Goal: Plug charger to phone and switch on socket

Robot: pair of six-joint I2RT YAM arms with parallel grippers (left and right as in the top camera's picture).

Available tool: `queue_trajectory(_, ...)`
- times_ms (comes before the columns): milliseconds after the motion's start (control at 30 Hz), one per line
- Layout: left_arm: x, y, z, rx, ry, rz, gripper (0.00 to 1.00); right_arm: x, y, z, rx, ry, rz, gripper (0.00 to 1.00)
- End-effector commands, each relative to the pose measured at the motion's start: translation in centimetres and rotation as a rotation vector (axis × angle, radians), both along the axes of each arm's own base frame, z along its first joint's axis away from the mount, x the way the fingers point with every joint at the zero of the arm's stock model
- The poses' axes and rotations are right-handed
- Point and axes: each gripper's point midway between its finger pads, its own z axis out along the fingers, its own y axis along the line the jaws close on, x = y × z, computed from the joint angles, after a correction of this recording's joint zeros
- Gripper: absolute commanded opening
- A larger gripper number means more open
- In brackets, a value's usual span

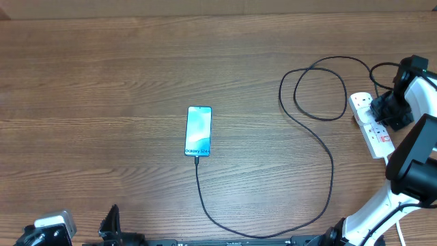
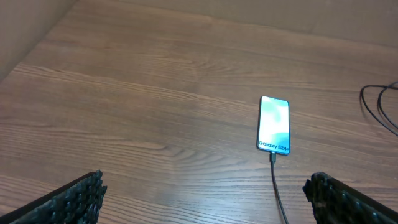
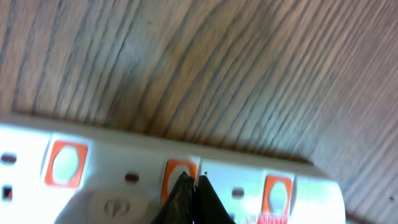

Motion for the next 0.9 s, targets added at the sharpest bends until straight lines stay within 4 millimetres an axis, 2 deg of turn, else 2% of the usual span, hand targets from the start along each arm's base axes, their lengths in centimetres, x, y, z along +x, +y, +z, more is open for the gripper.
queue_trajectory(0, 0.0, 0.2, 0.1, 0.024, -0.007, -0.001, 1.0, 1.8, 2.0, 0.0, 0.074, -0.026, 0.035, 0.04)
queue_trajectory(100, 0.0, 0.2, 0.1, 0.023, -0.007, -0.001, 1.0, 2.3, 1.8, 0.6, 0.068, -0.038, 0.036, 0.04)
queue_trajectory(467, 0.0, 0.2, 0.1, 0.024, -0.007, -0.001, 1.0, 3.1, 1.0, 0.8, 0.033, -0.07, 0.036, 0.04)
queue_trajectory(867, 0.0, 0.2, 0.1, 0.024, -0.007, -0.001, 0.99, 2.9, 1.3, -0.5, 0.05, -0.05, 0.04, 0.04)
